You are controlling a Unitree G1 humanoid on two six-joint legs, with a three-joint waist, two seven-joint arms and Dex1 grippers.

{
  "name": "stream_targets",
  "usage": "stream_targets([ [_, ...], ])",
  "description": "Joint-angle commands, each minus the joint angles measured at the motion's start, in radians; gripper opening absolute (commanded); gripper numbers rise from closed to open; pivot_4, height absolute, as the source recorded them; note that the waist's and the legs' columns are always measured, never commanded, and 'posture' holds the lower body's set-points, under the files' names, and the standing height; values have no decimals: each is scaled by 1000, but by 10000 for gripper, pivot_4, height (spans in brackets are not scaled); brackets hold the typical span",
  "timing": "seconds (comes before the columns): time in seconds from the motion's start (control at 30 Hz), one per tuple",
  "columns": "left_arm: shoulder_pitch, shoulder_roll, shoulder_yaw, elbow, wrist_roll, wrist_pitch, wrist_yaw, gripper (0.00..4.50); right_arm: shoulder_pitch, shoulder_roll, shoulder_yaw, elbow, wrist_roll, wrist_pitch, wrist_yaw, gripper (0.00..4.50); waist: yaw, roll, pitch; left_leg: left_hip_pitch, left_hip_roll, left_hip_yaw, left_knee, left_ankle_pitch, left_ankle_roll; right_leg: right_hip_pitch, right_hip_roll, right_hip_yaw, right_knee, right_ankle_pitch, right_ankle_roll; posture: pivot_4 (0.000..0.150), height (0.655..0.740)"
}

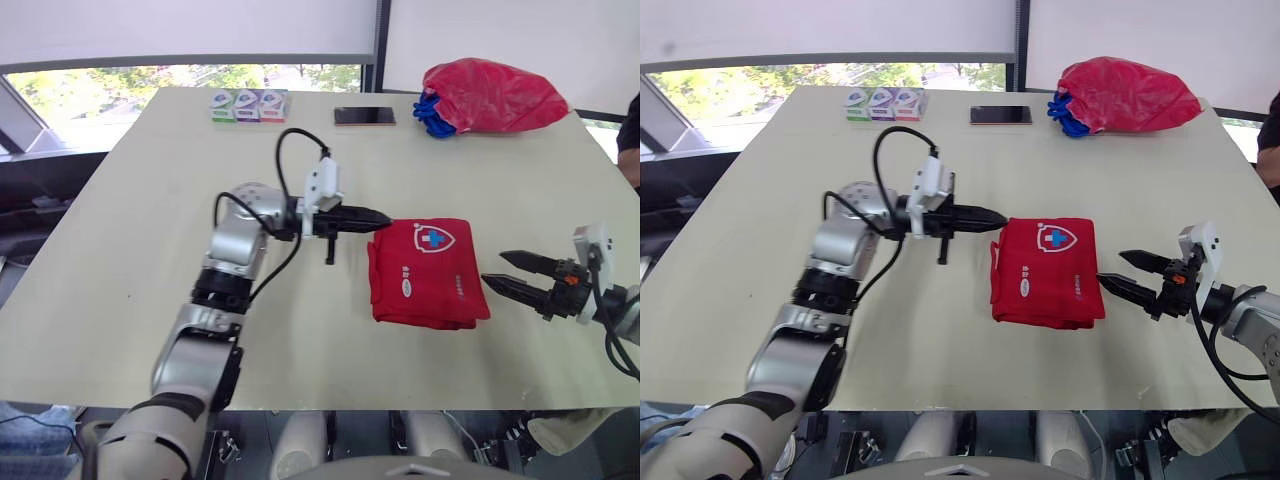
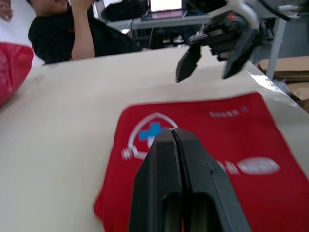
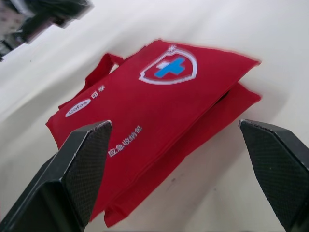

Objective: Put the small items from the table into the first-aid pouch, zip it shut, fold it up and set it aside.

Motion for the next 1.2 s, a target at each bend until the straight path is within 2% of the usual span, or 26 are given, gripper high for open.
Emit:
stream_targets([
  [0.03, 56, 97, 67, -207, -114, 109, -6, 525, -80, -17, 48, 64, 4, 97, -4, 45000, 2, 0, 0, 0, 0, -1, 0, 0, 0, 0, 0, -1, 0, 0, 0, 1500, 7400],
  [0.07, 76, 125, 82, -246, -136, 133, -2, 5558, -101, -17, 62, 84, -1, 115, -4, 45000, 1, 0, 0, 0, 0, 0, 0, 0, 0, 0, -1, 0, 0, 0, 0, 1500, 7400],
  [0.1, 98, 156, 100, -287, -163, 163, -3, 7481, -123, -23, 83, 102, -7, 141, -2, 45000, 4, 0, 0, 0, 0, 0, 0, 0, 0, 0, -1, 0, 0, 0, 0, 1500, 7400],
  [0.17, 149, 219, 140, -370, -220, 229, -4, 15981, -177, -24, 119, 142, 4, 209, 13, 45000, 0, 0, 1, 0, 0, 0, 1, 0, 0, 0, -1, -1, 0, 0, 0, 1500, 7400],
  [0.2, 173, 247, 160, -407, -247, 256, 1, 17803, -209, -24, 140, 163, 7, 251, 14, 45000, -3, -1, 1, 0, 0, -1, 1, 0, 0, 0, -1, -1, 0, 0, 0, 1500, 7400],
  [0.27, 216, 287, 188, -465, -291, 298, 13, 24920, -261, -10, 174, 200, 6, 305, 10, 45000, -12, 0, 2, 0, 0, 1, 1, 0, 0, 0, 0, -1, 0, 0, 0, 1500, 7400],
  [0.33, 254, 322, 211, -509, -332, 336, 28, 34487, -299, 16, 203, 232, -3, 336, 7, 45000, -11, -1, 2, 1, 1, 2, 1, 0, 0, 0, 0, 0, 0, 0, 0, 1500, 7400],
  [0.37, 267, 334, 221, -523, -349, 351, 39, 36497, -310, 25, 217, 241, -7, 346, 10, 42477, -10, -1, 2, 1, 1, 2, 1, 0, 0, 0, 0, 0, 0, 0, 0, 1500, 7400],
  [0.4, 272, 339, 225, -531, -360, 360, 49, 42051, -315, 28, 224, 246, -11, 350, 15, 39775, -10, -1, 2, 1, 1, 1, 1, 0, 0, 0, 1, 0, 0, 0, 0, 1500, 7400],
  [0.43, 276, 344, 228, -536, -364, 364, 62, 44996, -320, 35, 232, 247, -16, 353, 15, 36796, -7, -2, 2, 1, 1, 1, 1, 0, 0, 0, 1, 0, 0, 0, 0, 1500, 7400],
  [0.5, 281, 354, 228, -543, -368, 368, 84, 45000, -329, 49, 238, 248, -18, 362, 12, 29183, -5, -2, 2, 1, 1, 0, 1, 0, 0, 0, 1, -1, 0, 0, 0, 1500, 7400],
  [0.63, 289, 384, 236, -559, -383, 378, 109, 45000, -336, 87, 191, 252, 6, 388, -13, 7469, -9, -3, 2, 1, 1, 2, 1, 0, 0, 0, 1, 0, 0, 0, 0, 1500, 7400],
  [0.7, 289, 397, 242, -564, -390, 383, 118, 45000, -332, 98, 157, 253, 14, 390, -26, 950, -11, -3, 3, 1, 1, 3, 1, 0, 0, 0, 1, 1, 0, 0, 0, 1500, 7400],
  [0.83, 267, 405, 252, -553, -400, 382, 164, 45000, -353, 157, 19, 304, 44, 389, -120, 430, -8, -3, 3, 1, 1, 3, 1, 0, 0, 0, 2, 1, 0, 0, 0, 1500, 7400],
  [1.03, 220, 394, 254, -543, -411, 396, 229, 45000, -462, 310, -246, 450, 36, 268, -454, 430, -8, -3, 4, 1, -1, 4, 1, 0, 0, 0, 1, 2, 0, 1, 1, 1500, 7400],
  [1.2, 163, 353, 263, -521, -409, 406, 335, 45000, -547, 444, -437, 565, 27, 52, -747, 430, -8, -2, 4, 1, -1, 4, -2, 0, 0, -1, 1, 1, 0, 1, 1, 1500, 7400],
])
